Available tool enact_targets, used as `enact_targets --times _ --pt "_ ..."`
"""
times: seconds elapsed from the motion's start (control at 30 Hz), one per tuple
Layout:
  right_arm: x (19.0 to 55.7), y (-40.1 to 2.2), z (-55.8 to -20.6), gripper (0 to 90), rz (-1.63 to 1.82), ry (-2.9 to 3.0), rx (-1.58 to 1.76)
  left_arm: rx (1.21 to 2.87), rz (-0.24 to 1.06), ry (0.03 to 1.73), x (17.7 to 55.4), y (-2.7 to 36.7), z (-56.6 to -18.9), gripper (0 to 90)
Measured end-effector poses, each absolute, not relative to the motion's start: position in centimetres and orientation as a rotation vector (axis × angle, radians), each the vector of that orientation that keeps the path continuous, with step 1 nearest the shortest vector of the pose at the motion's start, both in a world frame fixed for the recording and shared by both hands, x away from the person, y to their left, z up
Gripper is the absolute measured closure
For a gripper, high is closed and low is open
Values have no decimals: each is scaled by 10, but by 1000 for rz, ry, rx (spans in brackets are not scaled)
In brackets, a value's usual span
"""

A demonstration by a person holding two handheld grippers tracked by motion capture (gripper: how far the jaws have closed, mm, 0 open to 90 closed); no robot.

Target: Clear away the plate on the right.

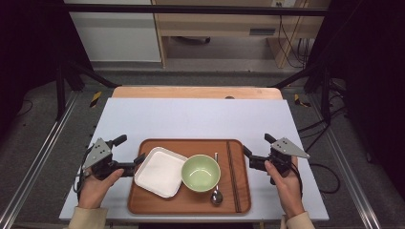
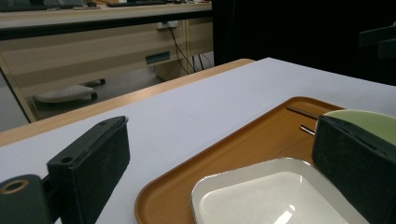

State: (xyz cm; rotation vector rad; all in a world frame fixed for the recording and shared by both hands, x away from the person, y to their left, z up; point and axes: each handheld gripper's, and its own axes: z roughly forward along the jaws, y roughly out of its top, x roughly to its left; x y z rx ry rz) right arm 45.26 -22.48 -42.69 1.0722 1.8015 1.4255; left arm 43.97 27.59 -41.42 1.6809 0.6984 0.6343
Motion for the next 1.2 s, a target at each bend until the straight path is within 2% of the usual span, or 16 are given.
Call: enact_targets --times 0.27,1.2 --pt "451 -216 -429 61 1460 1843 1029 1707 643 658 439 283 -414 36" --pt "456 -208 -449 58 1400 1967 986 1731 641 723 445 300 -442 36"
